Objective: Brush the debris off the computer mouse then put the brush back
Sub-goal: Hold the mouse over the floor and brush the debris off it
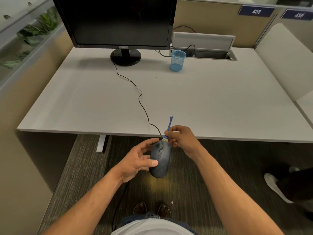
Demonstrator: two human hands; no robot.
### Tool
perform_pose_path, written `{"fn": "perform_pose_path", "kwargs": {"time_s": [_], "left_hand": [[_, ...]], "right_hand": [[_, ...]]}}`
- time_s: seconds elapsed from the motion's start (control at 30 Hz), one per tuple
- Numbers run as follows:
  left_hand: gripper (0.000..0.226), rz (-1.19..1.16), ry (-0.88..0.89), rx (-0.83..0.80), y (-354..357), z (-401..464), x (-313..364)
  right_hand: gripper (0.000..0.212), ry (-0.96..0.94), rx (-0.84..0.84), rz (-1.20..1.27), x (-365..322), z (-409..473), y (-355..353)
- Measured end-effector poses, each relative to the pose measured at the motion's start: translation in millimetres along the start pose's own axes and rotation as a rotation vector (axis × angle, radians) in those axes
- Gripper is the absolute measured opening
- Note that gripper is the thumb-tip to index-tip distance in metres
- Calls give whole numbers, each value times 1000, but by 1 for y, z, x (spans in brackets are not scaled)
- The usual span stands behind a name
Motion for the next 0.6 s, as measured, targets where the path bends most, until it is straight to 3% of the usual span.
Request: {"fn": "perform_pose_path", "kwargs": {"time_s": [0.3, 0.6], "left_hand": [[77, -16, 8, 6, -10, -2, 0], [77, 43, 2, -28, -2, 3, 1]], "right_hand": [[12, 19, -84, 59, 10, -5, -11], [12, 3, 27, 80, -4, 1, -8]]}}
Point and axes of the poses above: each hand's wrist, its own z-axis towards the middle knuckle, its own y-axis out of the palm, x = y × z, the point moved 6 cm from there along z, towards the middle knuckle, and after that the axes turned 6 degrees about -z, right-handed, at the moved point
